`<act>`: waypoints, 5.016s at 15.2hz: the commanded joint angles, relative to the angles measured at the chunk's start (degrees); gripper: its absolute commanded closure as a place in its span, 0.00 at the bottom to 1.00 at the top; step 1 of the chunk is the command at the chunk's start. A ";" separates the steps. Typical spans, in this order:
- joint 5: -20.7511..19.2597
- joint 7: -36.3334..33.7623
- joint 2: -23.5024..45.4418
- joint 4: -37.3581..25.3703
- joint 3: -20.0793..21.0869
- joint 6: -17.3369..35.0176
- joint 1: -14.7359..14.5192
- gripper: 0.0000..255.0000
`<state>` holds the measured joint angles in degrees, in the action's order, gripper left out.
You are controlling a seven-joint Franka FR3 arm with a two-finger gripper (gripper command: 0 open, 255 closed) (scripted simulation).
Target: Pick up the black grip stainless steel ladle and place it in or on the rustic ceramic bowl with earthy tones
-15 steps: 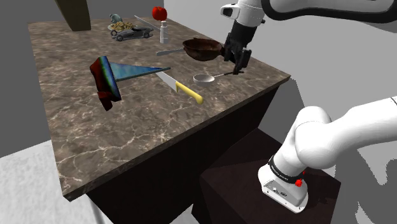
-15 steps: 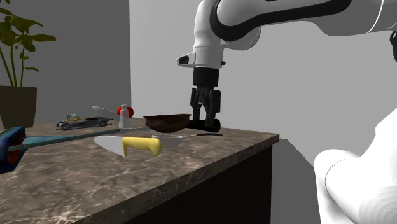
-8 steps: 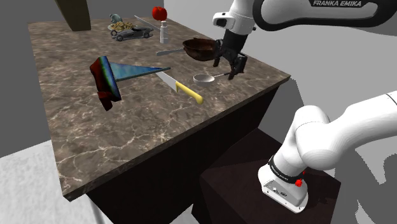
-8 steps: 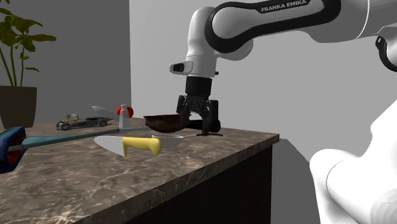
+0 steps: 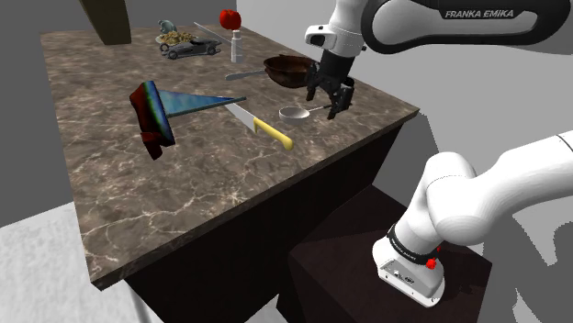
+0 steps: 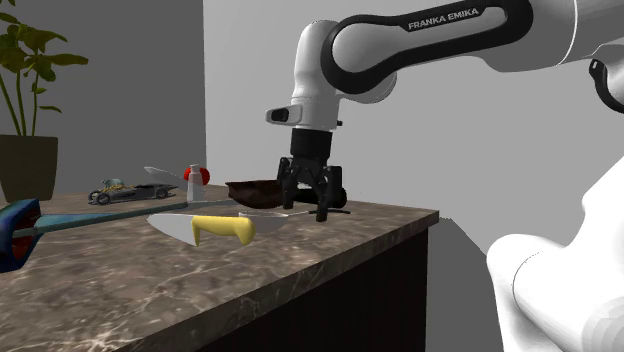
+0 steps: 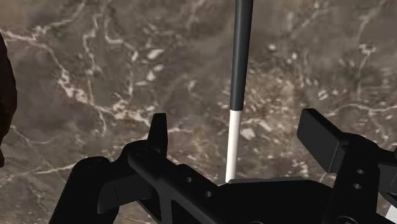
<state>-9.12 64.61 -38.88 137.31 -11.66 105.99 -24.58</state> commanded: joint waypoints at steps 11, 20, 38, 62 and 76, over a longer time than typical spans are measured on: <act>0.00 0.00 0.00 0.01 0.00 0.01 0.00 1.00; 0.67 0.37 0.94 -7.55 0.61 -6.60 -0.34 1.00; 1.81 1.31 5.61 -25.15 1.36 -19.54 -0.99 1.00; 10.60 18.88 40.79 -63.09 -12.60 -22.79 2.54 1.00; 8.17 17.38 35.33 -46.50 -11.65 -11.20 1.64 1.00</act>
<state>-0.91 82.04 -3.45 90.27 -23.33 94.31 -22.93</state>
